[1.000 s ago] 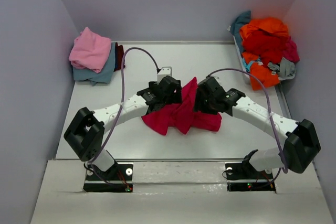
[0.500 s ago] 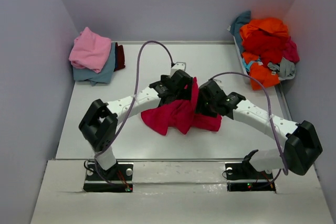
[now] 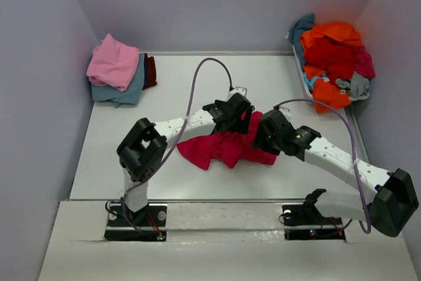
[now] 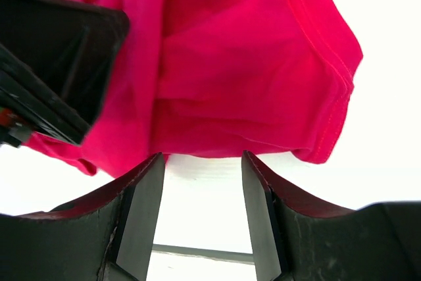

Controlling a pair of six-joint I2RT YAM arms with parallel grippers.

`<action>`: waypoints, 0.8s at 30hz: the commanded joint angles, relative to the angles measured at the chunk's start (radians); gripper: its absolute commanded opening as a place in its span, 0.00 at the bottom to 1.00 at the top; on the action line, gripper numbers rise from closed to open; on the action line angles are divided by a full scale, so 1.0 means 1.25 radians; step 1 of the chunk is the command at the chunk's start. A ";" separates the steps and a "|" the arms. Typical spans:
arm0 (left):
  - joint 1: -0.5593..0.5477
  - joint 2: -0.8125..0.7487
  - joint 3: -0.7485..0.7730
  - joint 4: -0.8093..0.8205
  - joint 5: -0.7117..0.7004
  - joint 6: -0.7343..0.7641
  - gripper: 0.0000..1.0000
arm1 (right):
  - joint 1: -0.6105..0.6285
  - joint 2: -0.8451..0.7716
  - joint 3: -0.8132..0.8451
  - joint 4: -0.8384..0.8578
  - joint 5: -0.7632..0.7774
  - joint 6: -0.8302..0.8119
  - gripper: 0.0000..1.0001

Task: Fold and stack the t-shirts
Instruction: Flatten out the tshirt

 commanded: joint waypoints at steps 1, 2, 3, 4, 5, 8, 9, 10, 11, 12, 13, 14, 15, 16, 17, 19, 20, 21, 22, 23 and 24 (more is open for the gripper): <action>-0.005 0.020 0.047 0.002 0.020 0.019 0.99 | 0.002 0.002 -0.028 0.030 -0.012 0.022 0.55; -0.013 0.025 0.057 -0.002 0.021 0.021 0.99 | 0.009 0.007 -0.029 0.035 -0.018 0.022 0.55; -0.013 0.036 0.072 -0.004 0.021 0.024 0.99 | 0.009 0.012 -0.033 0.039 -0.021 0.024 0.54; -0.013 0.042 0.080 -0.007 0.021 0.026 0.99 | 0.009 0.013 -0.034 0.042 -0.021 0.022 0.54; -0.021 0.050 0.088 -0.014 0.023 0.030 0.99 | 0.009 0.019 -0.036 0.042 -0.024 0.024 0.54; -0.030 0.071 0.114 -0.023 0.023 0.032 0.99 | 0.017 0.021 -0.037 0.043 -0.023 0.025 0.54; -0.040 0.078 0.124 -0.027 0.021 0.032 0.99 | 0.017 0.022 -0.038 0.045 -0.023 0.026 0.54; -0.040 0.079 0.124 -0.027 0.021 0.034 0.99 | 0.017 0.023 -0.038 0.045 -0.023 0.027 0.54; -0.040 0.082 0.132 -0.030 0.019 0.034 0.99 | 0.024 0.024 -0.040 0.048 -0.025 0.027 0.54; -0.048 0.088 0.139 -0.031 0.019 0.032 0.99 | 0.024 0.028 -0.043 0.050 -0.029 0.028 0.54; -0.048 0.090 0.139 -0.033 0.021 0.031 0.99 | 0.024 0.032 -0.044 0.052 -0.029 0.030 0.54; -0.048 0.093 0.143 -0.034 0.028 0.031 0.99 | 0.031 0.035 -0.045 0.059 -0.032 0.031 0.53; -0.055 0.095 0.144 -0.033 0.029 0.029 0.99 | 0.031 0.039 -0.044 0.062 -0.032 0.032 0.53; -0.056 0.099 0.141 -0.033 0.029 0.026 0.99 | 0.040 0.051 -0.044 0.069 -0.034 0.032 0.53; -0.056 0.101 0.139 -0.033 0.029 0.024 0.99 | 0.040 0.051 -0.043 0.069 -0.035 0.033 0.53; -0.063 0.103 0.130 -0.025 0.034 0.018 0.99 | 0.050 0.072 -0.034 0.072 -0.033 0.036 0.53; -0.063 0.103 0.119 -0.017 0.047 0.013 0.98 | 0.057 0.081 -0.033 0.072 -0.032 0.038 0.53; -0.063 0.103 0.114 -0.013 0.051 0.010 0.98 | 0.057 0.084 -0.028 0.073 -0.030 0.040 0.53; -0.063 0.103 0.104 -0.011 0.052 0.004 0.98 | 0.064 0.086 -0.027 0.073 -0.029 0.041 0.53; -0.063 0.103 0.099 -0.008 0.052 0.003 0.98 | 0.065 0.087 -0.026 0.072 -0.027 0.042 0.53; -0.063 0.103 0.094 -0.005 0.053 0.003 0.98 | 0.065 0.086 -0.024 0.070 -0.025 0.044 0.53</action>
